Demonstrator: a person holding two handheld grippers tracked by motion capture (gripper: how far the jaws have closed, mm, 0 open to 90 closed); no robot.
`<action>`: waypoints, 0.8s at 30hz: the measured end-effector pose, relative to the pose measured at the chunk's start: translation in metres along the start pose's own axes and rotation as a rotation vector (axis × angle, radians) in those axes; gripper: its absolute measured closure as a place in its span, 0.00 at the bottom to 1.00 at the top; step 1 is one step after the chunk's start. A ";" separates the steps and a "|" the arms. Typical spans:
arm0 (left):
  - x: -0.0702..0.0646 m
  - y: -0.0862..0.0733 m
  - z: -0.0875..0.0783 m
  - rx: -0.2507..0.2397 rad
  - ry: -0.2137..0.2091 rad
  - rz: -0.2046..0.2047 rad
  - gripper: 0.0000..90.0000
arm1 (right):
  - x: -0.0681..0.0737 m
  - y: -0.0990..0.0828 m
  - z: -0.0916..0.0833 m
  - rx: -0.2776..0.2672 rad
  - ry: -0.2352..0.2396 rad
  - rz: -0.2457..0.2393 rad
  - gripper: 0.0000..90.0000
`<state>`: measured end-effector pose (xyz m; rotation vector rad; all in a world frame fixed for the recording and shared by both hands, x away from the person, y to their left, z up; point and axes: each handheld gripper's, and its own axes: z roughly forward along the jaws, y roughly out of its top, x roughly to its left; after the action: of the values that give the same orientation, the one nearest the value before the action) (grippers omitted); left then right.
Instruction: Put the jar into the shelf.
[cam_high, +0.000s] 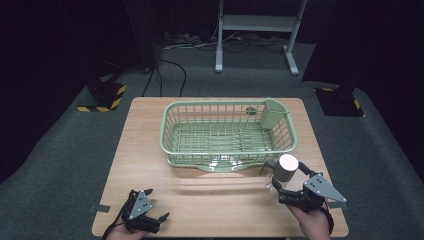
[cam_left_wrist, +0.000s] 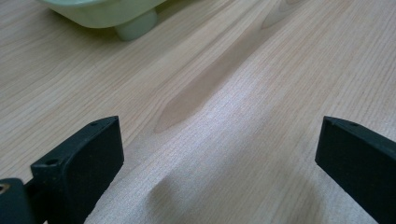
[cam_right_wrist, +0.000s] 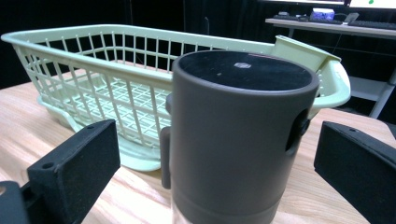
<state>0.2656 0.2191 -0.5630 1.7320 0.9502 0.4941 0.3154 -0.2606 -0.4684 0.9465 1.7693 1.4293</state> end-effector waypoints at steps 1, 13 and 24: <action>0.000 0.000 0.000 0.000 -0.001 -0.001 0.02 | -0.001 0.000 0.001 -0.001 0.007 0.007 0.00; 0.000 0.000 0.000 0.002 -0.004 -0.002 0.02 | -0.011 0.001 0.013 -0.004 0.044 0.062 0.15; 0.000 0.000 0.000 0.004 -0.005 0.003 0.02 | -0.011 0.010 0.013 -0.013 0.067 0.046 0.26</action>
<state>0.2655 0.2189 -0.5632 1.7376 0.9454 0.4902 0.3332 -0.2617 -0.4599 0.9479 1.7947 1.5158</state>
